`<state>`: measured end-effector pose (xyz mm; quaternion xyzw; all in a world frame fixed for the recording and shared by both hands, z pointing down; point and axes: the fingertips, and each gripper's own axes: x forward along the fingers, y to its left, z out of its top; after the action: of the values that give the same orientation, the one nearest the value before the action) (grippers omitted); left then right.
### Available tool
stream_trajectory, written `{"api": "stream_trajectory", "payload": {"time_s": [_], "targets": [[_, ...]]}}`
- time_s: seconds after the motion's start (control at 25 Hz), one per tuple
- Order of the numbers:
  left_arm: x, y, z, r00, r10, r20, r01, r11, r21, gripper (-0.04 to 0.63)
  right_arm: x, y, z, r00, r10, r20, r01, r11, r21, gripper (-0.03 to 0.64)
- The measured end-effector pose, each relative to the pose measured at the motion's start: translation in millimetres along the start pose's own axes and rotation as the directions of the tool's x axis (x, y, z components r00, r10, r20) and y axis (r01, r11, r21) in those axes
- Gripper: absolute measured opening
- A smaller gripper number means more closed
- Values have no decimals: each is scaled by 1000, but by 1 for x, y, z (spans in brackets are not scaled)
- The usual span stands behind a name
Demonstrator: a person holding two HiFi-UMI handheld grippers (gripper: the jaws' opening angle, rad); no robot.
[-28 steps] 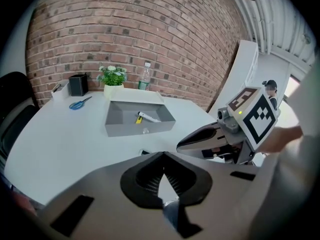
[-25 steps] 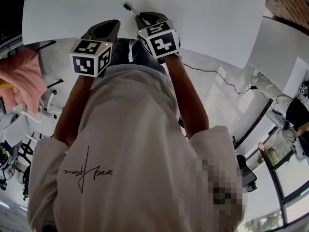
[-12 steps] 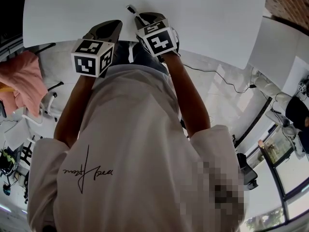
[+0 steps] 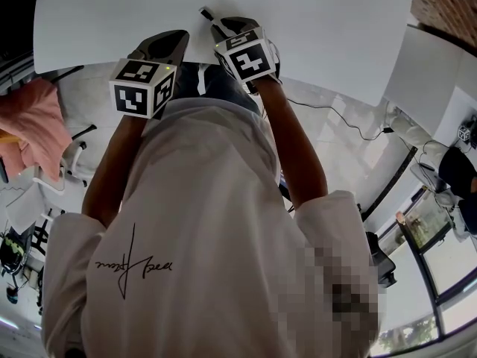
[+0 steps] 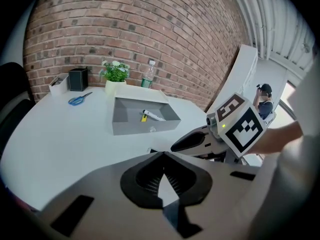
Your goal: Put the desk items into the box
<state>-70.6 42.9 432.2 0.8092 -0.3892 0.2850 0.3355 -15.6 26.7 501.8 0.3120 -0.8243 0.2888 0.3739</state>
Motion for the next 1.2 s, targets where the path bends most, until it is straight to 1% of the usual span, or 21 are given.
{"api": "stream_trajectory", "payload": {"time_s": [0.56,0.72,0.92,1.2], "targets": [[0,13,-1,1000,-15,-16,15,1000,-10,5,12,1,-4,997,-10,-70,9,1000,-10,97],[0,18,-3,1000,-19,-22,19,1000,-11,5,15,2,-5,997,-13,-81,14,1000,13,97],[-3,25,-5,999,-31,-28,31,999,-13,5,19,0,-3,995,-40,-91,38,999,-23,97],[-2,30,-6,999,-42,-31,42,999,-13,5,21,0,-8,990,-54,-128,52,998,-20,97]]}}
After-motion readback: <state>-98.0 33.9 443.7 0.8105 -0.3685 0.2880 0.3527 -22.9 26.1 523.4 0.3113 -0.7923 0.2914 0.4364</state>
